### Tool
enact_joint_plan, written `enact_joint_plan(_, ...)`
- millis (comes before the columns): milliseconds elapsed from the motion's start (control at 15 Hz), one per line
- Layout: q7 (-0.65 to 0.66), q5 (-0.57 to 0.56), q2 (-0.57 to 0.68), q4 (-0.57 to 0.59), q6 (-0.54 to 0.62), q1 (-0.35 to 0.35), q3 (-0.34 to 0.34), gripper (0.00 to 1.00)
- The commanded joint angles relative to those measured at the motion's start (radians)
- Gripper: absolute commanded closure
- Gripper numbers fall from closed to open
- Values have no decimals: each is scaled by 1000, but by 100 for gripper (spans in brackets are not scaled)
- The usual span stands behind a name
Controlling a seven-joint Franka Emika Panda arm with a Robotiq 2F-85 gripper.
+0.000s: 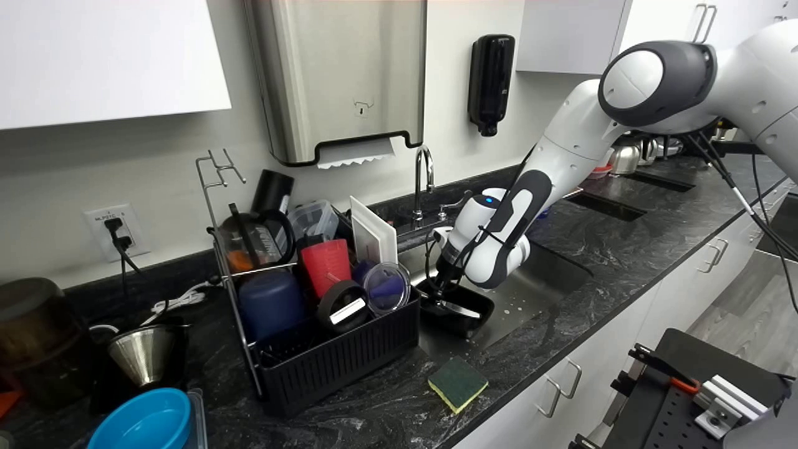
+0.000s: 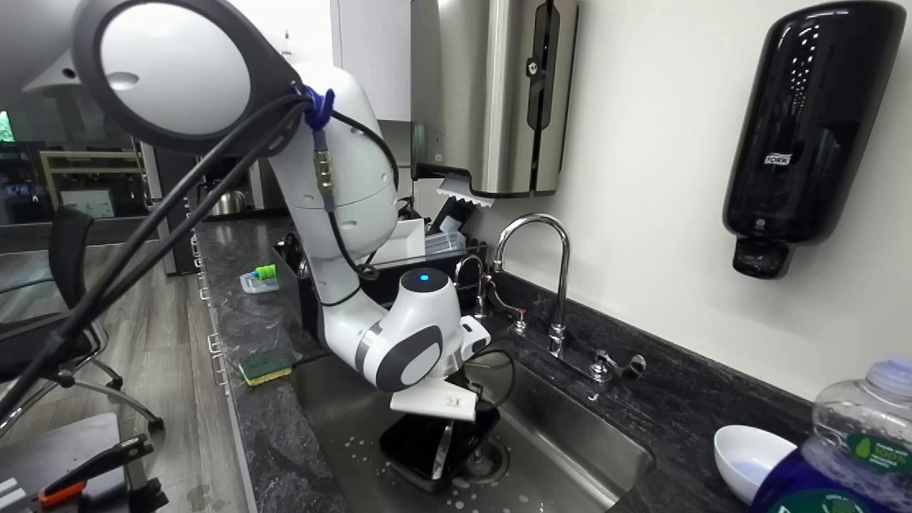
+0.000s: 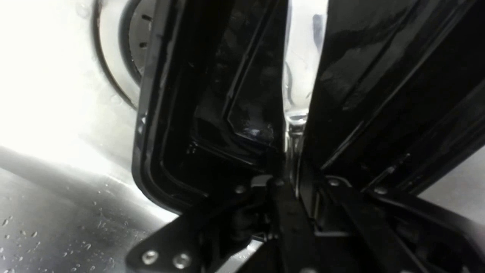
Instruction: Take the silver butter knife out of the black lunchbox and put it on the dishrack
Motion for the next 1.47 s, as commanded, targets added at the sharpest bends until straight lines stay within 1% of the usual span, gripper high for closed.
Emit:
enact_joint_plan(0, -2, -27, 5, 3, 33, 9, -15, 97)
enact_joint_plan(267, 7, -28, -8, -10, 54, 12, -17, 97)
enact_joint_plan(733, 28, -44, -52, -65, 111, -14, 9, 97)
enact_joint_plan(1067, 62, -89, -119, -168, 167, -40, 33, 97)
enact_joint_plan(1400, 107, -141, -196, -269, 224, -43, 24, 97)
